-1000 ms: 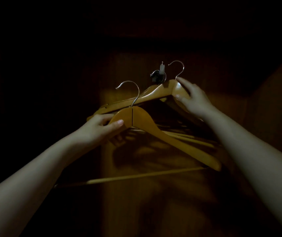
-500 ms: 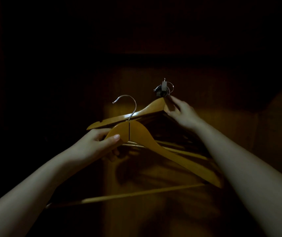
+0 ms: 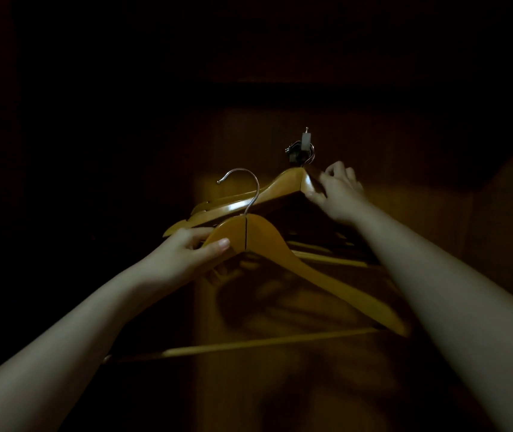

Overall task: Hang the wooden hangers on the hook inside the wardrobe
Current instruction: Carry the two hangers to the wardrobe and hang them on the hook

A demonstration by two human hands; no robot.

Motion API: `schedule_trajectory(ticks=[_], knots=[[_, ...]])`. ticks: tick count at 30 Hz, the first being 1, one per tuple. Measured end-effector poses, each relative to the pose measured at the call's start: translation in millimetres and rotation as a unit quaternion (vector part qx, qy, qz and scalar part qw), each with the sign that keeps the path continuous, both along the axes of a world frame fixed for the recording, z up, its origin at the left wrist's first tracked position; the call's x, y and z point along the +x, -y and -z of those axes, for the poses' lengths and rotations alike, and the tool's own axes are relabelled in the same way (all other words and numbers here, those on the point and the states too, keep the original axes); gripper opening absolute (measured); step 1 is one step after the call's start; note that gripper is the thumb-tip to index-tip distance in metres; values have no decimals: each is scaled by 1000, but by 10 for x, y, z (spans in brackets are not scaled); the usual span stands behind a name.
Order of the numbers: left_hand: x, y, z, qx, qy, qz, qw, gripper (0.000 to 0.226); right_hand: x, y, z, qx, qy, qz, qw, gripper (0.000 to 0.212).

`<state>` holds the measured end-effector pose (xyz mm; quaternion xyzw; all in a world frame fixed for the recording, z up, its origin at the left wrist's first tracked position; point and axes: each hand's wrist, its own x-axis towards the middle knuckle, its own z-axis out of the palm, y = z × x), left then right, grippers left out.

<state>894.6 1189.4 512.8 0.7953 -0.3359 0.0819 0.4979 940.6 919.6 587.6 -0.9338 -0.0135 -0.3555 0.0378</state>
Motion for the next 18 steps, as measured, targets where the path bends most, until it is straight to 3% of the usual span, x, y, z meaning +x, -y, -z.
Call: schedule_trajectory(ticks=[5,8,12,14,18], knots=[[-98,-51,-13,-9,7,24,1000,17,-272,-77,160,30,44,-18,998,57],[-159,-90,-7,0,9,35,999,19,-578,-137,352,52,68,-67,994,48],[-224,-51,13,3,10,47,999,20,-941,-229,603,43,45,-110,992,40],[-234,-3,23,8,14,47,999,20,-1087,-286,686,89,28,-139,986,39],[-243,74,-2,23,13,69,997,31,-1321,-429,790,145,-57,-215,964,51]])
